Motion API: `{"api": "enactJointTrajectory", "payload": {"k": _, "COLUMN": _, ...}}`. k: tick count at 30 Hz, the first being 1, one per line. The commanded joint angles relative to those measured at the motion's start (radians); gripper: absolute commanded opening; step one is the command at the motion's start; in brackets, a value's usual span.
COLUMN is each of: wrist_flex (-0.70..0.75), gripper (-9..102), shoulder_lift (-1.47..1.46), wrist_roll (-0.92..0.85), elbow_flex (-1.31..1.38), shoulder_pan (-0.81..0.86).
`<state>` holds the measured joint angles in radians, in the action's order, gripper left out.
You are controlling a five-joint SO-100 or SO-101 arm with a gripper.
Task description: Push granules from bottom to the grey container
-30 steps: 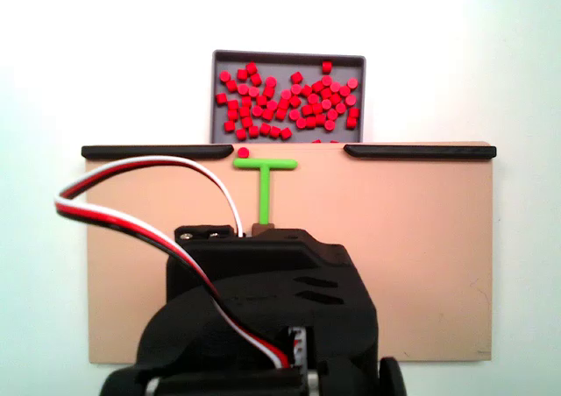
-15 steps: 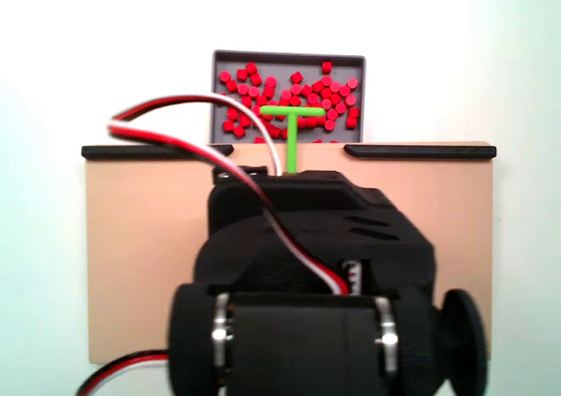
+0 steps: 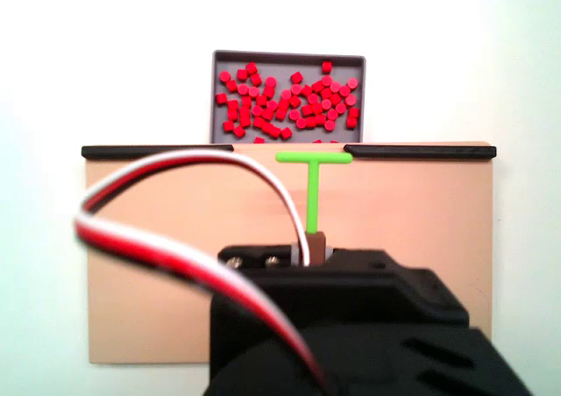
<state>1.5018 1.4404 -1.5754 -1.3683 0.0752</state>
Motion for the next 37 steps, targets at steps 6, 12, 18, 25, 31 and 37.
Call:
{"api": "enactJointTrajectory", "payload": {"k": 6, "wrist_flex": 0.012, "gripper": 0, "shoulder_lift": 0.385, "wrist_roll": -0.012, "elbow_flex": -0.299, "shoulder_pan": -0.017}}
{"api": "enactJointTrajectory", "payload": {"k": 12, "wrist_flex": 0.012, "gripper": 0, "shoulder_lift": 0.568, "wrist_roll": -0.008, "elbow_flex": -0.491, "shoulder_pan": -0.031}}
{"api": "enactJointTrajectory", "payload": {"k": 18, "wrist_flex": 0.002, "gripper": 0, "shoulder_lift": 0.584, "wrist_roll": 0.017, "elbow_flex": -0.492, "shoulder_pan": -0.054}}
{"api": "enactJointTrajectory", "payload": {"k": 25, "wrist_flex": 0.0, "gripper": 0, "shoulder_lift": 0.549, "wrist_roll": 0.025, "elbow_flex": -0.492, "shoulder_pan": -0.066}}
{"api": "enactJointTrajectory", "payload": {"k": 31, "wrist_flex": 0.0, "gripper": 0, "shoulder_lift": 0.54, "wrist_roll": 0.025, "elbow_flex": -0.492, "shoulder_pan": -0.071}}
{"api": "enactJointTrajectory", "payload": {"k": 37, "wrist_flex": 0.0, "gripper": 0, "shoulder_lift": 0.52, "wrist_roll": 0.025, "elbow_flex": -0.492, "shoulder_pan": -0.071}}
